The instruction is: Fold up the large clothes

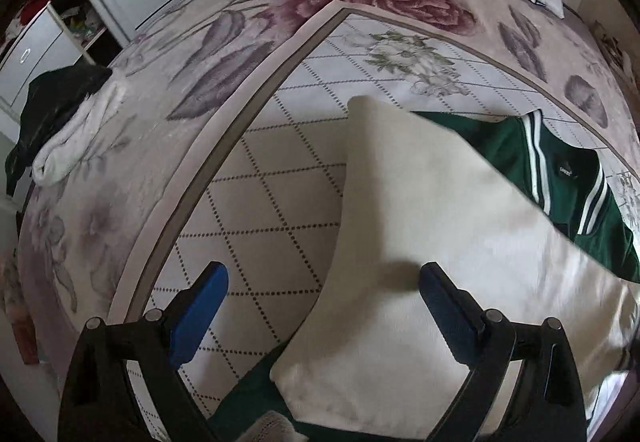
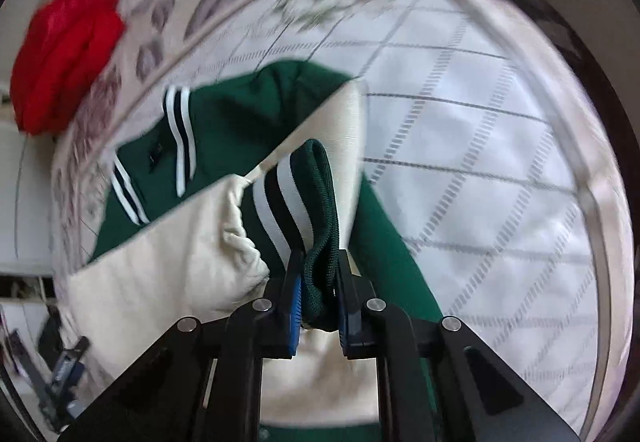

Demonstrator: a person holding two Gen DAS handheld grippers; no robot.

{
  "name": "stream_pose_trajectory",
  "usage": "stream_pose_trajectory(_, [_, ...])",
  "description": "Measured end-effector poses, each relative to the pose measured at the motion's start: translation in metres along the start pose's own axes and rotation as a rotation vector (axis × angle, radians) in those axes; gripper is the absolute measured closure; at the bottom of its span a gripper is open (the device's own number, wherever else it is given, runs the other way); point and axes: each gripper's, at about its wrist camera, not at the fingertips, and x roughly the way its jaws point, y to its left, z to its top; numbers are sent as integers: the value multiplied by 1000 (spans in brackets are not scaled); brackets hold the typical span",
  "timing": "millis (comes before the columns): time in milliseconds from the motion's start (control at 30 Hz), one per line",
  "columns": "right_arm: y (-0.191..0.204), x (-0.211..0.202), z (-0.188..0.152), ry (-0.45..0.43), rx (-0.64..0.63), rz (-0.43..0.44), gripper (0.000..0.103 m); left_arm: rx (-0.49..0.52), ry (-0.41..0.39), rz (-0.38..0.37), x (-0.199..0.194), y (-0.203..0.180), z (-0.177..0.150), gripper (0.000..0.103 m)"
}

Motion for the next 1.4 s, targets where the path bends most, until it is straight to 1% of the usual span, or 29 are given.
stream_pose_trajectory(67, [-12,-15,-10,-17,44,-16,88,16,2,-4,7,-6,7,5])
stream_pose_trajectory(133, [-19,-4,-18,17,53,-63,88,59,6,3,24,-19,16,0])
stream_pose_trajectory(233, [-31,32,-21,147,41,-122,85,83,17,13,56,-30,30,0])
stream_pose_trajectory(267, [-36,44,-17,180,56,-110,76,86,38,13,66,-34,36,0])
stream_pose_trajectory(333, [-49,43,-9,194,113,-63,65,94,46,22,66,-37,43,0])
stream_pose_trajectory(400, [-62,22,-6,156,153,-26,58,125,7,35,46,-44,45,1])
stream_pose_trajectory(433, [-65,11,-7,134,144,-46,46,139,-17,26,33,-48,42,1])
stream_pose_trajectory(467, [-67,1,-9,112,113,-78,39,152,-31,19,22,-51,37,1])
stream_pose_trajectory(500, [-65,-5,-13,112,65,-106,38,175,-50,9,6,-58,27,1])
stream_pose_trajectory(600, [-51,-2,-33,202,-140,-180,38,245,-81,-12,-28,-82,-4,1])
stream_pose_trajectory(733, [-19,30,-62,309,-457,-283,38,356,-62,-13,-35,-118,-43,1])
stream_pose_trajectory(767, [-15,37,-65,317,-494,-269,38,386,-53,-5,-32,-128,-54,1])
stream_pose_trajectory(800, [-12,46,-68,332,-522,-216,39,400,-43,-6,-29,-133,-57,1])
stream_pose_trajectory(833, [-15,52,-67,332,-505,-189,54,410,-35,-5,-25,-137,-62,1])
stream_pose_trajectory(867, [-24,56,-61,330,-439,-175,70,416,-27,4,-21,-141,-66,1])
stream_pose_trajectory(900, [-38,54,-54,316,-346,-131,70,418,-20,9,-17,-143,-69,1])
stream_pose_trajectory(933, [-55,48,-48,291,-232,-81,76,413,-13,10,-12,-143,-70,1])
stream_pose_trajectory(1000, [-122,37,-49,235,216,146,81,392,5,9,-5,-141,-70,1])
stream_pose_trajectory(1067, [-199,50,-84,214,702,333,95,371,16,6,-4,-140,-71,1])
stream_pose_trajectory(1100, [-218,64,-100,223,852,448,96,359,22,4,-3,-139,-71,1])
stream_pose_trajectory(1133, [-229,73,-114,216,954,539,97,356,23,5,-4,-138,-71,1])
stream_pose_trajectory(1167, [-230,74,-117,209,967,562,97,357,21,7,-5,-138,-71,1])
stream_pose_trajectory(1200, [-226,69,-112,209,921,538,97,361,16,8,-8,-137,-71,1])
stream_pose_trajectory(1233, [-216,59,-100,216,817,472,94,363,10,8,-11,-137,-72,1])
stream_pose_trajectory(1267, [-203,47,-88,213,698,387,85,367,-4,3,-16,-136,-73,1])
stream_pose_trajectory(1300, [-193,38,-78,208,592,309,80,372,-11,0,-19,-136,-74,1])
stream_pose_trajectory(1333, [-176,28,-71,200,458,214,68,376,-18,-1,-23,-137,-76,1])
stream_pose_trajectory(1367, [-156,20,-65,187,299,107,50,379,-27,-3,-26,-137,-77,1])
stream_pose_trajectory(1400, [-138,15,-65,178,166,9,42,383,-38,-4,-29,-138,-80,1])
